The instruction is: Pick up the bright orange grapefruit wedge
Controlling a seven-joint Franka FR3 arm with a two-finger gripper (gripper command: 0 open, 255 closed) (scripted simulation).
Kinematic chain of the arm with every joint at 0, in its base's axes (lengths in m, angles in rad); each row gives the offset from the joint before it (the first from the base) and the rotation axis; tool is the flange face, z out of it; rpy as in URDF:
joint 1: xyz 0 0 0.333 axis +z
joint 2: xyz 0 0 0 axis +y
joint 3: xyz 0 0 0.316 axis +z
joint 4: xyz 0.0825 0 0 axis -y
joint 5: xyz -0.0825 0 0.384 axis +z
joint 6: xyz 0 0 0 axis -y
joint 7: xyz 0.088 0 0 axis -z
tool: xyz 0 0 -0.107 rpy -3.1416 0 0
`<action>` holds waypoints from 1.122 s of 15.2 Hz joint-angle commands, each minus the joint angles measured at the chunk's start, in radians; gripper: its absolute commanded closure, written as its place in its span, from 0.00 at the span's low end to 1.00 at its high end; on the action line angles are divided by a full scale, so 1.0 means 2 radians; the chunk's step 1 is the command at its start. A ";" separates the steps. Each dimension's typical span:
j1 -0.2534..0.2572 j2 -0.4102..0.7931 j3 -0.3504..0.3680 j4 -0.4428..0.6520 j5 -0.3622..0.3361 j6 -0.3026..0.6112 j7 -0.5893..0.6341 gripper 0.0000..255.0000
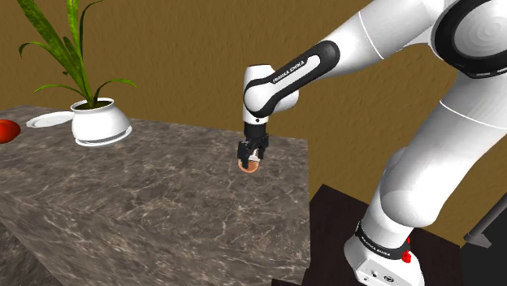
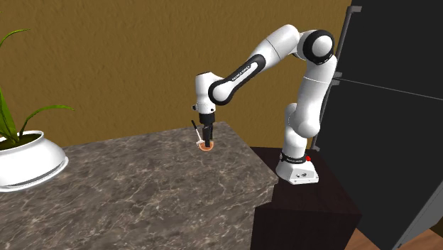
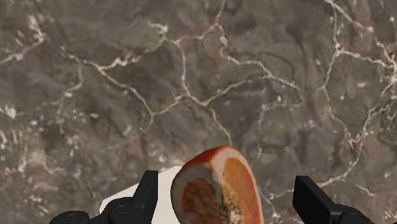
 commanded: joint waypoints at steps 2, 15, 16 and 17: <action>0.001 0.014 0.000 -0.009 0.003 0.023 -0.004 0.00; 0.001 0.021 0.000 -0.013 0.004 0.034 -0.006 1.00; 0.000 0.016 0.000 -0.011 0.003 0.027 -0.005 1.00; 0.000 0.012 0.000 -0.008 0.002 0.020 -0.004 1.00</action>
